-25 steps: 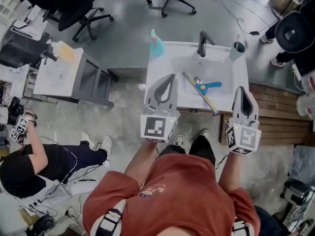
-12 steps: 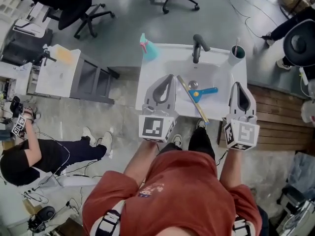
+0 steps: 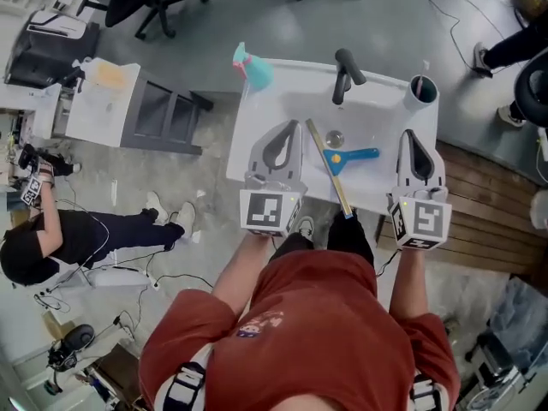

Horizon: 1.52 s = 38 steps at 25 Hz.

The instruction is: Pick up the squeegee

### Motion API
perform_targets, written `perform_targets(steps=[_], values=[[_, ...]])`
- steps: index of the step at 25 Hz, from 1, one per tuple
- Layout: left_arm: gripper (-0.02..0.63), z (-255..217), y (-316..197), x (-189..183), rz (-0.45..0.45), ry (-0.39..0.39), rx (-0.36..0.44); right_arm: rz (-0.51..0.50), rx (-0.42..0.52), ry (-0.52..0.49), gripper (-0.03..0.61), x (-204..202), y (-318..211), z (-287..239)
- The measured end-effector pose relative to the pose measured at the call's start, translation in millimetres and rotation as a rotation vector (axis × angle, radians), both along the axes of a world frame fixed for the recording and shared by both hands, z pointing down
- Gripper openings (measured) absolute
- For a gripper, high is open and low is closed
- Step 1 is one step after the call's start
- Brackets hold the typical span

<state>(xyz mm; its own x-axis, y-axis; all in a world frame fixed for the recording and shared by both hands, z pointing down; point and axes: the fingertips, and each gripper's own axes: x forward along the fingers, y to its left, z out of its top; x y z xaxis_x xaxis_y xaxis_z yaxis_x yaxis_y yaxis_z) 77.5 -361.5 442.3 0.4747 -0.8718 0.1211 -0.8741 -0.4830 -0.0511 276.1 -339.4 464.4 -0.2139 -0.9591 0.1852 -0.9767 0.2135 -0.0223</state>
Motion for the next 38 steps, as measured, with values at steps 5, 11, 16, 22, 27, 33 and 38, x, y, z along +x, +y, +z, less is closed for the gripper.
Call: perform_targets(steps=[5,11,16,22,27,33,38], values=[[0.018,18,-6,1,-0.035,-0.011,-0.029,-0.128,-0.063,0.027,0.008,-15,-17,43],[0.018,49,-16,2,-0.06,-0.025,-0.082,-0.298,-0.131,0.07,0.008,-34,-34,92],[0.018,71,-20,-7,-0.112,-0.04,-0.117,-0.443,-0.217,0.134,0.009,-54,-40,129],[0.018,107,-18,-10,-0.159,-0.057,-0.182,-0.623,-0.305,0.206,0.042,-72,-36,178],[0.018,131,-15,-10,-0.186,-0.073,-0.244,-0.804,-0.383,0.297,0.104,-85,-27,208],[0.018,152,-15,-15,-0.232,-0.09,-0.295,-1.09,-0.465,0.582,0.155,-99,-1,255],[0.018,162,-15,-20,-0.266,-0.093,-0.323,-1.215,-0.508,0.617,0.19,-107,5,276]])
